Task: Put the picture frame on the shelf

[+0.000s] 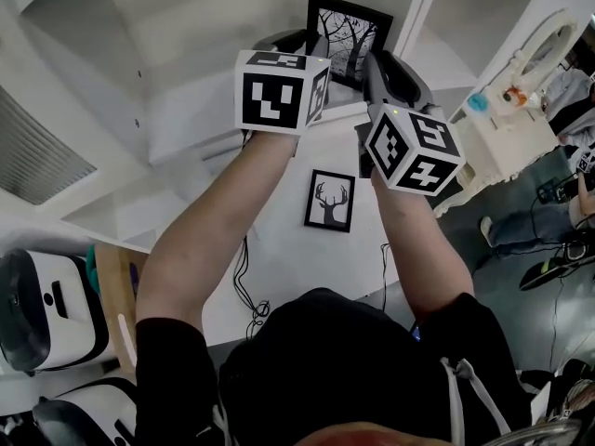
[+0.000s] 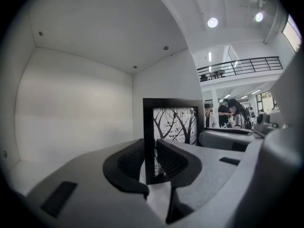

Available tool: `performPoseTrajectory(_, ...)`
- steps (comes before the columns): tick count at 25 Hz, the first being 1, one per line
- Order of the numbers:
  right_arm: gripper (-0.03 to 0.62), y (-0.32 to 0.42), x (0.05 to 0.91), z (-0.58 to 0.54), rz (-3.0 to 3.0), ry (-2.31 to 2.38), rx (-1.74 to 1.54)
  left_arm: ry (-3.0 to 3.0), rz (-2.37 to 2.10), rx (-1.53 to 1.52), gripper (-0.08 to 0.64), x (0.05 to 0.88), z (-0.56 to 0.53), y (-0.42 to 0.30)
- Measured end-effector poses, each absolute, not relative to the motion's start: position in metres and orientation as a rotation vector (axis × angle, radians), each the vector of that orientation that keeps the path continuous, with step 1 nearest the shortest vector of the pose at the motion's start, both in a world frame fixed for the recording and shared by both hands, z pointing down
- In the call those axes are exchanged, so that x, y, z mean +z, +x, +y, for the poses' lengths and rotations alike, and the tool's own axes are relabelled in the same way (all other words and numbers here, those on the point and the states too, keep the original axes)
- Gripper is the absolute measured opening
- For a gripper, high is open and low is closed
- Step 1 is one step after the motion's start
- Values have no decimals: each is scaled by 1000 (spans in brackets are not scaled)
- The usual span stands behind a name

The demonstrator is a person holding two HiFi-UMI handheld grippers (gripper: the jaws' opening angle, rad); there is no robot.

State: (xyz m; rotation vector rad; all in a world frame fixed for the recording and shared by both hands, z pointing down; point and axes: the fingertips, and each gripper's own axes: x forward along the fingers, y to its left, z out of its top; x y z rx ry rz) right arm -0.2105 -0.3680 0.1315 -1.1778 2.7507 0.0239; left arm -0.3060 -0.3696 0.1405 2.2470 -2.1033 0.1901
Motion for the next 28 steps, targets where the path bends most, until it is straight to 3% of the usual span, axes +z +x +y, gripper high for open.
performPoseTrajectory(13, 87, -215, 137, -363, 2773, -1151, 215, 2217, -2118, 289, 77, 146, -395, -302)
performPoseTrajectory(28, 88, -212, 165, -361, 2834, -1137, 197, 2377, -1993, 383, 64, 153, -413, -253)
